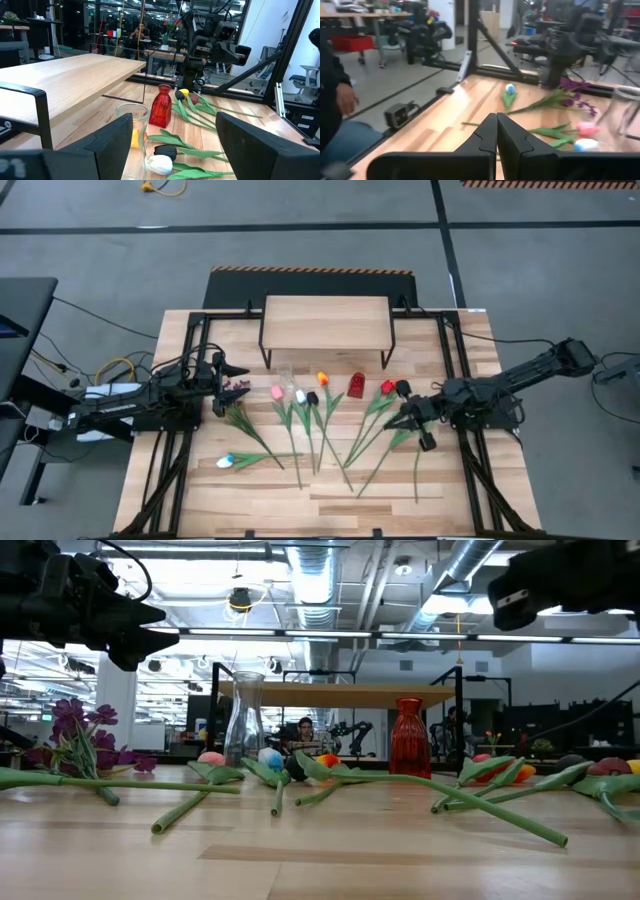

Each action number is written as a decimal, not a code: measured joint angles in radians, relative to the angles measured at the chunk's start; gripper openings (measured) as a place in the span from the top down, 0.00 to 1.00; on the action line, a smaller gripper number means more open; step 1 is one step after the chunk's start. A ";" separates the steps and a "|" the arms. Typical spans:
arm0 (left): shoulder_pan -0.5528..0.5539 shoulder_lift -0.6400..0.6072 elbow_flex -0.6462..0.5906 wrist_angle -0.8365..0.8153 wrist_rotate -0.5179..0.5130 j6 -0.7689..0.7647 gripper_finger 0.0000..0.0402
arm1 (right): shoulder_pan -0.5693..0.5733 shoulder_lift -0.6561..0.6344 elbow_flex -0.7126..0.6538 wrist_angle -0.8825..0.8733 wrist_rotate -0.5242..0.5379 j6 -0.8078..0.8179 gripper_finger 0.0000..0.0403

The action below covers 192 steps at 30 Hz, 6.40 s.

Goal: Pick and place flowers into a vace then onto a shelf
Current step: Put the left black flower into the transparent vase

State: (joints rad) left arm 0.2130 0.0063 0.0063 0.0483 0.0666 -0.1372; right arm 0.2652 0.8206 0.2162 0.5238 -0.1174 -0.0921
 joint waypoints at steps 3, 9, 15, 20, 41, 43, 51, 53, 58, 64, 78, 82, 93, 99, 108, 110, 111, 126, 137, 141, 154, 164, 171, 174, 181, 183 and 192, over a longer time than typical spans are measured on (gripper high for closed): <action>0.000 0.000 0.000 0.000 0.000 0.002 0.31 | -0.019 0.026 0.005 0.066 0.011 0.015 1.00; 0.000 0.000 0.000 0.000 0.000 0.003 0.31 | -0.058 0.071 0.005 0.193 0.015 0.049 1.00; 0.000 0.000 0.000 0.000 0.000 0.003 0.31 | -0.067 0.130 0.006 0.251 0.012 0.174 1.00; 0.000 0.000 0.000 0.000 0.000 0.000 0.31 | -0.065 0.226 0.006 0.248 0.013 0.279 1.00; 0.000 0.000 0.000 0.000 0.001 0.000 0.31 | 0.134 0.849 0.341 0.367 0.417 0.354 0.67; 0.000 0.000 0.000 0.000 0.001 0.003 0.31 | 0.132 0.894 0.374 0.368 0.435 0.349 0.63; 0.000 0.000 0.000 0.000 0.001 0.003 0.31 | 0.118 0.982 0.463 0.176 0.435 0.355 0.52; 0.000 0.000 0.000 0.000 0.001 -0.001 0.31 | 0.118 0.991 0.483 0.112 0.435 0.355 0.50; 0.000 0.000 0.000 0.000 0.000 0.001 0.31 | 0.106 1.002 0.521 0.006 0.437 0.365 0.51; 0.000 0.000 0.000 0.000 -0.001 0.003 0.31 | 0.083 1.001 0.533 -0.061 0.433 0.454 0.53; 0.000 0.000 0.000 0.000 -0.002 0.005 0.31 | 0.092 1.001 0.566 -0.075 0.398 0.590 0.56; 0.000 0.000 0.000 0.000 -0.002 0.000 0.31 | 0.103 1.001 0.577 -0.076 0.403 0.590 0.58; 0.000 0.000 0.000 -0.001 -0.002 0.005 0.31 | 0.082 1.001 0.576 -0.175 0.362 0.563 0.60; 0.000 0.000 0.000 -0.001 -0.003 0.001 0.31 | 0.089 1.001 0.576 -0.172 0.350 0.563 0.60; 0.000 0.000 0.000 -0.001 -0.003 0.001 0.31 | 0.101 1.001 0.576 -0.172 0.348 0.598 0.60; 0.000 0.000 0.000 -0.001 -0.003 0.005 0.31 | 0.103 1.001 0.576 -0.172 0.348 0.601 0.60; 0.000 0.000 0.000 -0.001 -0.003 0.005 0.31 | 0.106 1.001 0.576 -0.172 0.349 0.604 0.60; 0.000 0.000 0.000 -0.001 -0.003 0.006 0.31 | 0.114 1.000 0.576 -0.179 0.351 0.617 0.61; 0.000 0.001 0.027 -0.053 0.175 -0.001 0.31 | 0.114 1.000 0.576 -0.180 0.351 0.616 0.62; 0.000 0.000 0.043 -0.094 0.414 0.002 0.31 | 0.114 1.000 0.576 -0.180 0.351 0.617 0.62; 0.000 0.029 0.045 -0.101 0.498 0.072 0.31 | 0.115 1.000 0.576 -0.180 0.351 0.650 0.62; 0.000 0.072 0.045 -0.104 0.434 0.068 0.31 | 0.124 1.000 0.576 -0.198 0.352 0.650 0.61; 0.000 0.072 0.045 -0.104 0.433 0.064 0.31 | 0.128 1.000 0.576 -0.196 0.351 0.645 0.61; 0.000 0.072 0.045 -0.103 0.433 0.064 0.31 | 0.128 1.000 0.576 -0.195 0.351 0.645 0.60; 0.000 0.072 0.045 -0.103 0.431 0.063 0.31 | 0.128 1.000 0.576 -0.192 0.338 0.670 0.60; 0.000 0.072 0.045 -0.103 0.430 0.056 0.31 | 0.129 1.000 0.576 -0.186 0.301 0.687 0.60; 0.000 0.072 0.045 -0.103 0.430 0.054 0.31 | 0.134 1.000 0.599 -0.227 0.275 0.705 0.62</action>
State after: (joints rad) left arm 0.2129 0.0788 0.0517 -0.0547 0.4961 -0.0834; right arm 0.3988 1.8206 0.8152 0.2964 0.1577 0.6125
